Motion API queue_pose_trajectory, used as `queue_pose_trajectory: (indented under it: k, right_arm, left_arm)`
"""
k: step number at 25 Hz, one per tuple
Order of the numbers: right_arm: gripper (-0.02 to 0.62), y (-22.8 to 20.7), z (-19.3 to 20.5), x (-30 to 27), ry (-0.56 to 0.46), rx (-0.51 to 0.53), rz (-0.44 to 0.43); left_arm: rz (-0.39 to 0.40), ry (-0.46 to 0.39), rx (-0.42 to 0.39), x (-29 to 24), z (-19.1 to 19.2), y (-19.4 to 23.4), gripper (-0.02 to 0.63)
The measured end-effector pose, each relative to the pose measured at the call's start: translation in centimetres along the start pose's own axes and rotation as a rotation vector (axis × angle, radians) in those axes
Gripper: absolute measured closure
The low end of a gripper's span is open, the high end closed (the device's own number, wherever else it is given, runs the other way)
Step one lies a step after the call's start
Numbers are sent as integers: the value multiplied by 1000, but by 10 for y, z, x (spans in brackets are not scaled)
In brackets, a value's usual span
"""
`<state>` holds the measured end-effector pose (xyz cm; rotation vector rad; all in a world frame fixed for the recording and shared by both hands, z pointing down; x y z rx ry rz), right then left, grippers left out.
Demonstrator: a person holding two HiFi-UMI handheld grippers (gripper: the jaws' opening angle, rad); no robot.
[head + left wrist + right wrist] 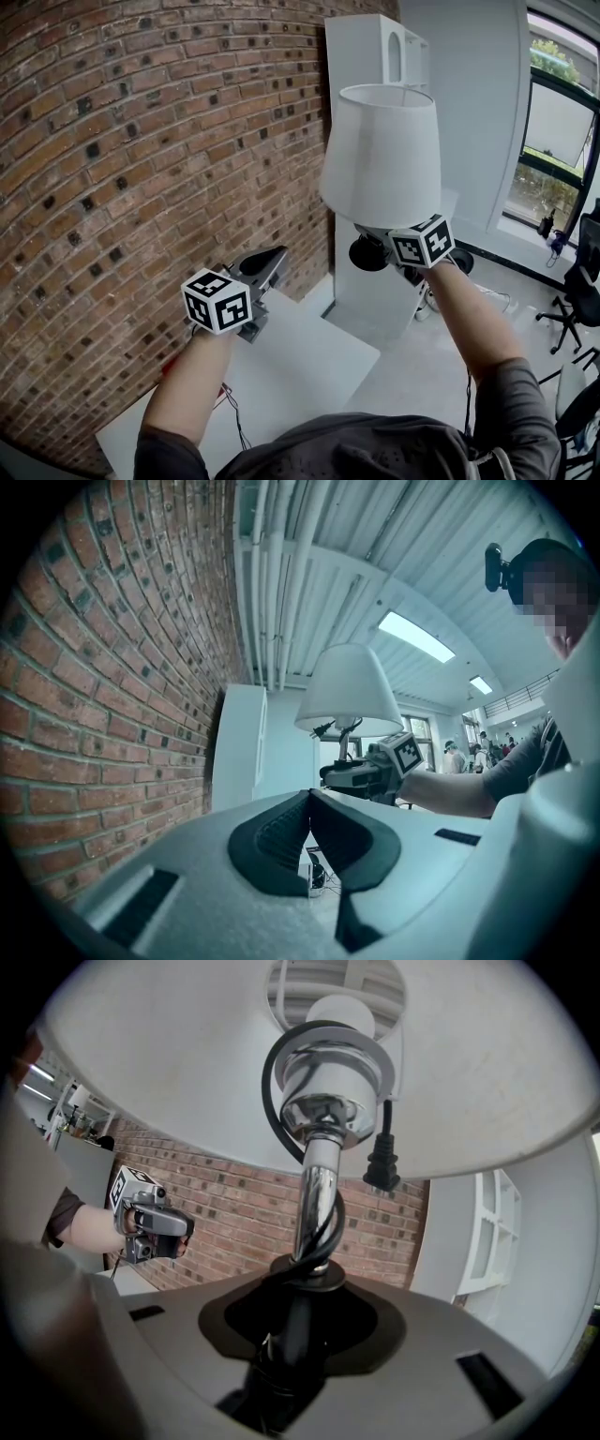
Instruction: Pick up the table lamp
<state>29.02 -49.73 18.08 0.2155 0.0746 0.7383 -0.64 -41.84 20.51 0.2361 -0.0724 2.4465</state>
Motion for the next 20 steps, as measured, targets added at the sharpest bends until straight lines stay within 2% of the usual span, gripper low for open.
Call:
queue_pose_trajectory:
  k: [20]
  right_arm:
    - [468,5,-4,3,-2,8,0]
  left_arm:
    - [3,-6,-9,3,-6,-5,601]
Point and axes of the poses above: the fingertips, and each gripper's own axes: x backward along the fingers, y to its left, z out of its underside, the point moved 10 cm from there along x, backward along the fingers, and after that the axes turned 9 degrees about -y, right-handed, at the moved point
